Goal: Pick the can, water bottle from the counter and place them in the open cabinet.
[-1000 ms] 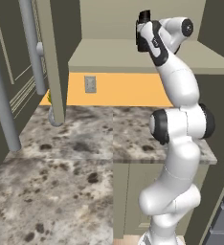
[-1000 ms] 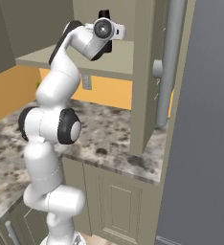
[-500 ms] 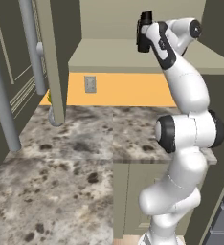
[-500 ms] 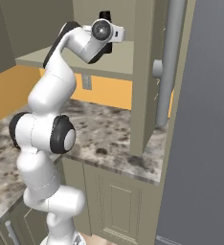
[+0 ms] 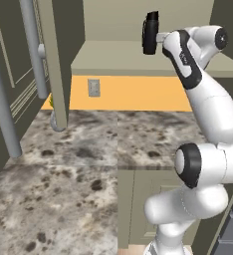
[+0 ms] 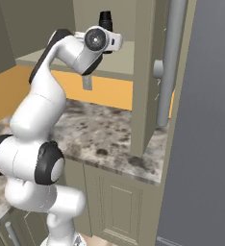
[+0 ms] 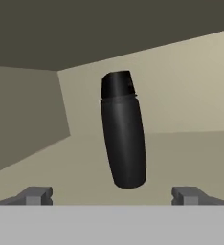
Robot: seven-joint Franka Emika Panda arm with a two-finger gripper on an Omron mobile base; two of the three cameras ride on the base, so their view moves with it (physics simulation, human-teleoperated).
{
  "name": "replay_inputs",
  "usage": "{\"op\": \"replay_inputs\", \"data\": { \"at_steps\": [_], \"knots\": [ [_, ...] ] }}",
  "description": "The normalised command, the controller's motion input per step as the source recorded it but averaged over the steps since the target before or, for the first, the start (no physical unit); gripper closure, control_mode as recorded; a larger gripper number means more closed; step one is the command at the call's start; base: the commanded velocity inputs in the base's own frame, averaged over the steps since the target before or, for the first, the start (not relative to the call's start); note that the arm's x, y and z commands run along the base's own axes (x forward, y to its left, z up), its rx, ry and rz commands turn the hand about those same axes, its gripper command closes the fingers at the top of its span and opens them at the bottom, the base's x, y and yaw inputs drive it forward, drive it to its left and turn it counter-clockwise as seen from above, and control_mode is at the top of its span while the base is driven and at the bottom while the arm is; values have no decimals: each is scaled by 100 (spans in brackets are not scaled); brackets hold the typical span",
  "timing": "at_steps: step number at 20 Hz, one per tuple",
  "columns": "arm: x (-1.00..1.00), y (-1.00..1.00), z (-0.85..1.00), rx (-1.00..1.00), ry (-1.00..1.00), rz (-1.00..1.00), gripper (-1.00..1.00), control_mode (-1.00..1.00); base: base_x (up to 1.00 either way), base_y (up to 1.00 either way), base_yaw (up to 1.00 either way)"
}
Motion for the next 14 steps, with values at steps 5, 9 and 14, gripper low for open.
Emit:
{"op": "replay_inputs", "data": {
  "at_steps": [5,9,14],
  "knots": [
    [-89,3,-4,-4,0,0,-100,-100,0,0,0],
    [-81,4,-8,-7,1,0,-100,-100,0,0,0],
    [-79,18,-15,-14,5,0,-100,-100,0,0,0]
  ]
}}
